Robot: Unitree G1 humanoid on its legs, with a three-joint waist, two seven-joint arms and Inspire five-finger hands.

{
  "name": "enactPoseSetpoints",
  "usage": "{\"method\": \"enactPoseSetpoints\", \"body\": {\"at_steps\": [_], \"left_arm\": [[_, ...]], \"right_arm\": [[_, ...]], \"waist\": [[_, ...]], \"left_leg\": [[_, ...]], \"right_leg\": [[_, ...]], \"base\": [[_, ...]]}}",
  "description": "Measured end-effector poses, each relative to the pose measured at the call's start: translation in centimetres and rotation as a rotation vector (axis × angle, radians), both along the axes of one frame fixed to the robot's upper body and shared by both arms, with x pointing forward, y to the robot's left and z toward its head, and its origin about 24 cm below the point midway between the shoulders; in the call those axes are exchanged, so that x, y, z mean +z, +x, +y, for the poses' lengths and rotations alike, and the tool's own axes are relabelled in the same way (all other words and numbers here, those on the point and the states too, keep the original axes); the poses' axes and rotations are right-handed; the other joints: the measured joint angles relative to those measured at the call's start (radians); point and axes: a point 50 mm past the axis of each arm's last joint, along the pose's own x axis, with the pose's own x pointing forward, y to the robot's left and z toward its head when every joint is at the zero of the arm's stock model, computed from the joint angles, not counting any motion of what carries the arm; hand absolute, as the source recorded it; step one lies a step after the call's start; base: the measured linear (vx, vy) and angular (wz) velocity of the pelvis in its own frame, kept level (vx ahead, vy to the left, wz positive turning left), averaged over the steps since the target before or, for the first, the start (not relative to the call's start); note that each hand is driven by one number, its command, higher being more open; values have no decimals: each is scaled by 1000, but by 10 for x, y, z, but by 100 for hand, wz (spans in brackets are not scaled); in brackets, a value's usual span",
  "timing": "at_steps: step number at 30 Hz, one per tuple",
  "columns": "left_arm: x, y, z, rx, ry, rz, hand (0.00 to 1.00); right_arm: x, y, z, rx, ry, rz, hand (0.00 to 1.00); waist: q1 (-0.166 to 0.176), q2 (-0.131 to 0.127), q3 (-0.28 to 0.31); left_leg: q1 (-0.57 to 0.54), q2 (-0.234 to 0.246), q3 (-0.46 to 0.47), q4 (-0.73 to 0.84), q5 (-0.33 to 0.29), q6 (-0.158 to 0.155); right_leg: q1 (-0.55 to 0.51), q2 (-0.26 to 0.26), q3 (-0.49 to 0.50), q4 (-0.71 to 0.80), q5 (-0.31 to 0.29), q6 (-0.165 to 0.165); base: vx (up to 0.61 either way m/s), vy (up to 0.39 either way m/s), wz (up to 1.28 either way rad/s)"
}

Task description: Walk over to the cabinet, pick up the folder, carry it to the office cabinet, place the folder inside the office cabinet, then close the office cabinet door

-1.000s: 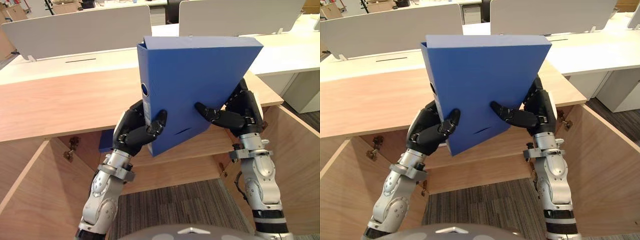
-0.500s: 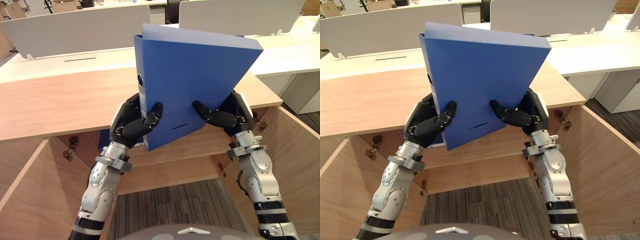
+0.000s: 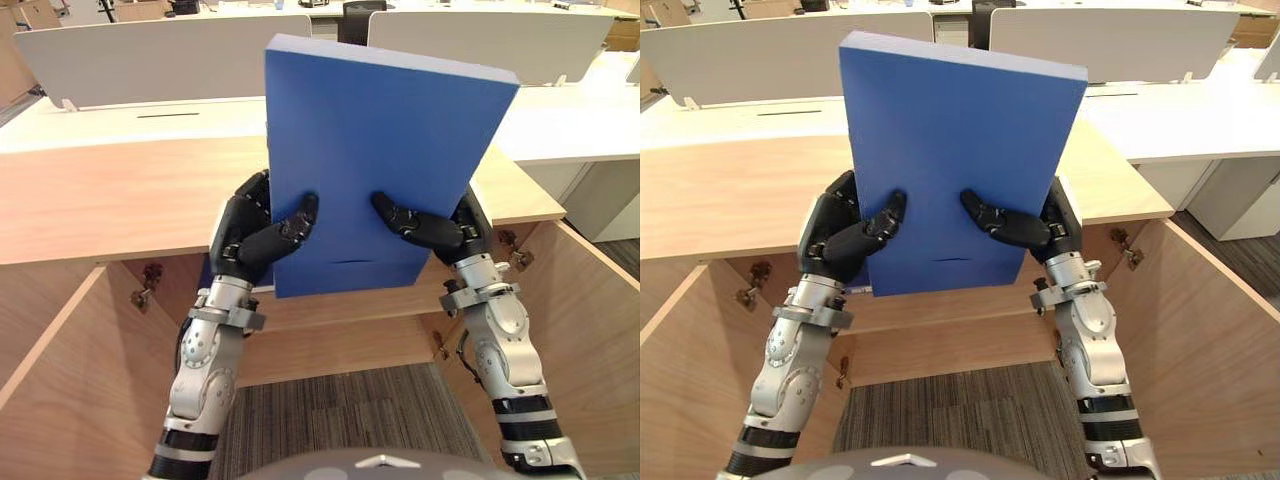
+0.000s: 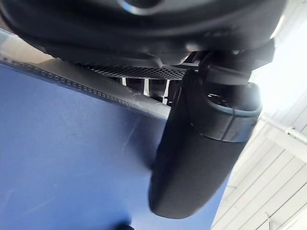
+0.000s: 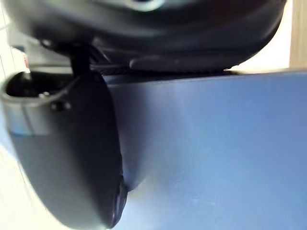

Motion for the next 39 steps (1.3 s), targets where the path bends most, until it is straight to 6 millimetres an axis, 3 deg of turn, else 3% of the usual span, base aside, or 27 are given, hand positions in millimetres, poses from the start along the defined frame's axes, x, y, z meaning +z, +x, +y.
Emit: {"method": "enactPoseSetpoints", "body": {"at_steps": [9, 14, 18, 23, 29, 39], "left_arm": [[34, -25, 5, 211, -21, -189, 100], [36, -42, 30, 430, 1, -215, 100], [18, -59, 54, 626, -1, -108, 100], [-4, -75, 68, 710, 27, 17, 100], [-38, -82, 73, 738, 35, 196, 100], [-120, -99, 68, 702, 140, 622, 100]], "right_arm": [[5, -2, 19, 13, 42, -20, 0], [5, -3, 23, 6, 73, -19, 0], [8, -5, 23, -3, 97, -32, 0], [11, -10, 15, -56, 129, -51, 0], [9, -11, 15, -63, 135, -42, 0], [16, -15, 17, -50, 134, -73, 0]], "waist": [[3, -1, 1], [3, 3, 2], [6, 4, 3], [22, 5, 3], [26, 7, 4], [40, 7, 4]], "left_leg": [[-7, -4, -25, -5, 5, 2], [-8, -5, -56, -5, 10, 0], [-21, -5, -74, -7, 17, -1], [-30, -8, -101, -11, 25, -5], [-41, -8, -118, -11, 31, -7], [-58, -6, -121, -6, 31, -7]], "right_leg": [[9, -4, -27, -9, 0, 0], [26, -4, -56, -16, -4, -2], [22, -3, -76, -16, -6, -3], [24, -6, -102, -15, -12, -5], [21, -5, -120, -14, -15, -7], [6, -5, -122, -15, -15, -7]], "base": [[-12, -21, 9], [-20, -42, 18], [-30, -41, 14], [-27, -36, 15], [-25, -32, 10], [-2, -4, 1]]}}
